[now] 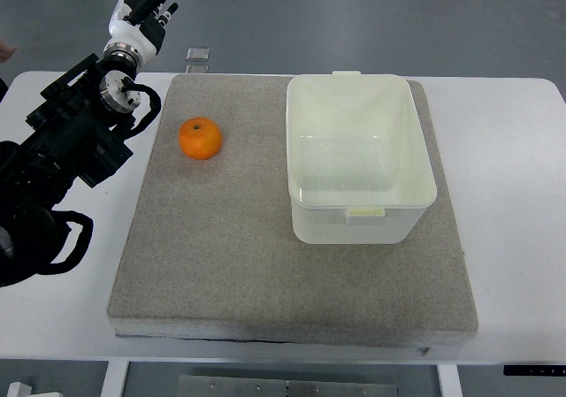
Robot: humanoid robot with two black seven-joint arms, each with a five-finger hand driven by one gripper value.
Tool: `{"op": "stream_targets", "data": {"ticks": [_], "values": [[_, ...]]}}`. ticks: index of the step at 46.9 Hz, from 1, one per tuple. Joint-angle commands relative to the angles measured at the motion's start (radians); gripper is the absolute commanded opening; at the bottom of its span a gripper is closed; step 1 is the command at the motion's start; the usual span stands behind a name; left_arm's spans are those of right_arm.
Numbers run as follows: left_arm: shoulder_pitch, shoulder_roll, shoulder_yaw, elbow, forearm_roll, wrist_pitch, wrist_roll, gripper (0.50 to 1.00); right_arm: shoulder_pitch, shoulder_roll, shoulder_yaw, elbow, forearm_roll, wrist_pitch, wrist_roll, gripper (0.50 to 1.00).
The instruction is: Put orange in box with left hand
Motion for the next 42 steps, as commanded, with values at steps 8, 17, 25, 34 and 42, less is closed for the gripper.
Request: {"op": "stream_targets", "data": {"ticks": [8,17,25,34,42], "values": [[0.001,0.000,0.000,0.000,0.000,0.000,0.000,0.990,0.000,0.000,0.000,0.001,0.000,0.000,0.001,0.944],[0.001,0.000,0.000,-0.002,0.002,-0.005,0.000,0.990,0.000,0.000,0.000,-0.001,0.000,0.000,0.000,0.944],[0.001,0.000,0.003,-0.002,0.005,-0.020,0.002,0.990,0.000,0.000,0.000,0.001,0.000,0.000,0.000,0.944],[0.014,0.017,0.159,-0.012,0.032,-0.173,0.003,0.990,0.000,0.000,0.000,-0.001,0.000,0.000,0.001,0.944],[0.000,0.064,0.391,-0.012,0.069,-0.265,0.008,0.990,0.000,0.000,0.000,0.001,0.000,0.000,0.000,0.944]]}}
